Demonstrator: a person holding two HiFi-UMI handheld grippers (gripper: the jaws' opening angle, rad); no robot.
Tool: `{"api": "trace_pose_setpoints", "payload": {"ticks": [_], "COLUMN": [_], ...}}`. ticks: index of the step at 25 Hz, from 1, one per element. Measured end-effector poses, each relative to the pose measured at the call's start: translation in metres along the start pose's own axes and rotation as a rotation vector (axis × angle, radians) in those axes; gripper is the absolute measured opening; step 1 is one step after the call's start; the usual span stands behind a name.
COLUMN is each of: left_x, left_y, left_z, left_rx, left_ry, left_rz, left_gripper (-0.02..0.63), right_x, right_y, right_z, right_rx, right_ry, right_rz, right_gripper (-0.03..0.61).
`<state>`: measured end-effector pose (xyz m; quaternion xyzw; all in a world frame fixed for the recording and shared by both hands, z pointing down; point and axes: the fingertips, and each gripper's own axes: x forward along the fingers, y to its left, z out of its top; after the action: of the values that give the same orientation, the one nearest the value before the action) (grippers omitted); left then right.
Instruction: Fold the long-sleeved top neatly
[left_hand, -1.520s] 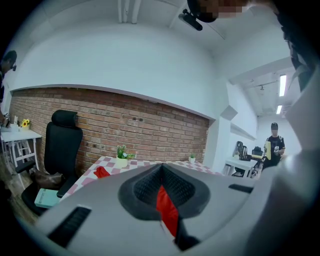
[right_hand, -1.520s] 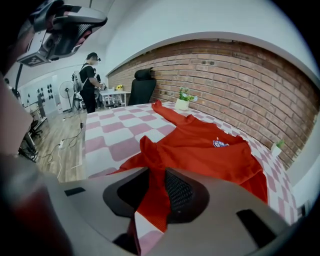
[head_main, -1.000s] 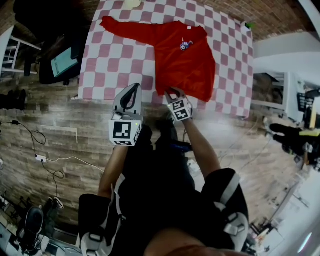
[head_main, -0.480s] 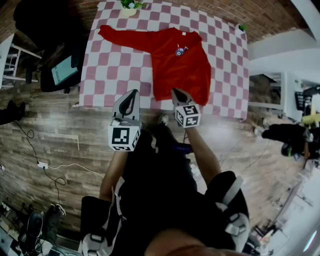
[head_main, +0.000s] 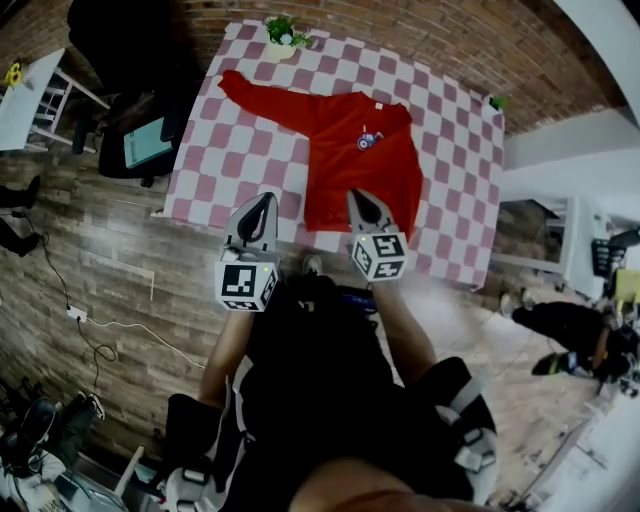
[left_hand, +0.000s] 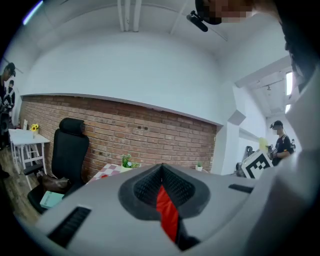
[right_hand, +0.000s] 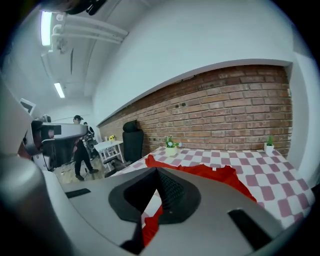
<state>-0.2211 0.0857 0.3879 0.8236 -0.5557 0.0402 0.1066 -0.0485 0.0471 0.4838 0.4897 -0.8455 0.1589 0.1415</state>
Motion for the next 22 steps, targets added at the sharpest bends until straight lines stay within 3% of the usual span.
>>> {"api": "trace_pose_setpoints", "payload": {"ticks": [10,22], "left_x": [0.020,0.085], "left_y": [0.039,0.167], "left_z": [0.012,0.023], "left_rx": [-0.001,-0.029], "left_ry": [-0.010,-0.003], "left_rz": [0.156,0.189], "left_gripper": [0.006,0.006], "right_x": [0.034,0.123], "right_y": [0.003,0.045], "right_z": [0.061,0.127], "right_rx": [-0.005,-0.035], "right_ry": [-0.076,-0.115], "right_rz": [0.119,0.142], "right_gripper": [0.008,0.008]}}
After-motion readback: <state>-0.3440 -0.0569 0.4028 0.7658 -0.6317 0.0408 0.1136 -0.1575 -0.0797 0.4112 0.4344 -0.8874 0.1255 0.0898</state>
